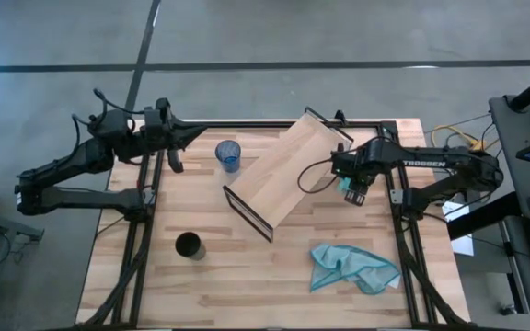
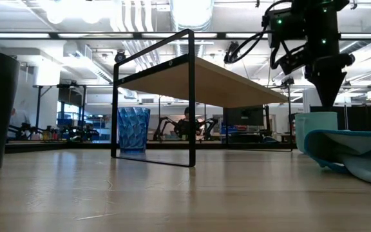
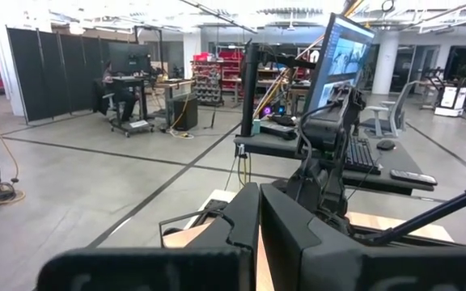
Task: Stack small to large cups/mugs on shelf
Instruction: Put the light blue mug on the shelf
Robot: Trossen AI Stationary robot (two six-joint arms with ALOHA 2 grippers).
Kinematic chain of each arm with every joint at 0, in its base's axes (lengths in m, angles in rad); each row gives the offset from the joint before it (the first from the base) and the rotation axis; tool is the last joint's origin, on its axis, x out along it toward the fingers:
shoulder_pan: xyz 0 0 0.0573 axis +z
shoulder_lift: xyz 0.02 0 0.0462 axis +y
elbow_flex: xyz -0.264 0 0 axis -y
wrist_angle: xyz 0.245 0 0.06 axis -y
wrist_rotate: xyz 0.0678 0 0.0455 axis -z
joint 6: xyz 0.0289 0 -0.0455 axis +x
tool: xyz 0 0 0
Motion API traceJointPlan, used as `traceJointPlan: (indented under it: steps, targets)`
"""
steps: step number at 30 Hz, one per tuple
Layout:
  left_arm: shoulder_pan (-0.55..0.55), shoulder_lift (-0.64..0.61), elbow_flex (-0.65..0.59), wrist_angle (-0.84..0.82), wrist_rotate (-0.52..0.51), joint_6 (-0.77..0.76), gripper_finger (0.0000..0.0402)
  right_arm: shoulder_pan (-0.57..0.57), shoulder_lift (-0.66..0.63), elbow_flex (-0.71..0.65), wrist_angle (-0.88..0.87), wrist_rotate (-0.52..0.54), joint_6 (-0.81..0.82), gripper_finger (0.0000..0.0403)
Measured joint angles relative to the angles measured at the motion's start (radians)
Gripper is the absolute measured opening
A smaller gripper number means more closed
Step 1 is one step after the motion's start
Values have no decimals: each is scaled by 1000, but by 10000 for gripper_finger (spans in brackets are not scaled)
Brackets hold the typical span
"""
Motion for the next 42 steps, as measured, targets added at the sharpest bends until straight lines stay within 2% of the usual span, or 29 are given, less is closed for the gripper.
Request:
traceJointPlan:
  steps: [8,20,32,35,39,42]
  targets:
    - [0,3,0,0,0,0,0,-3,0,-40,42,27,-26,114]
    - [0,4,0,0,0,0,0,-6,0,-51,84,22,-21,61]
    - [0,3,0,0,0,0,0,-6,0,-113,110,19,4,79]
    - [0,3,0,0,0,0,0,-6,0,-117,121,21,4,62]
    - [0,3,0,0,0,0,0,-6,0,-117,121,20,12,18]
    - [0,3,0,0,0,0,0,-5,0,-97,106,20,26,11]
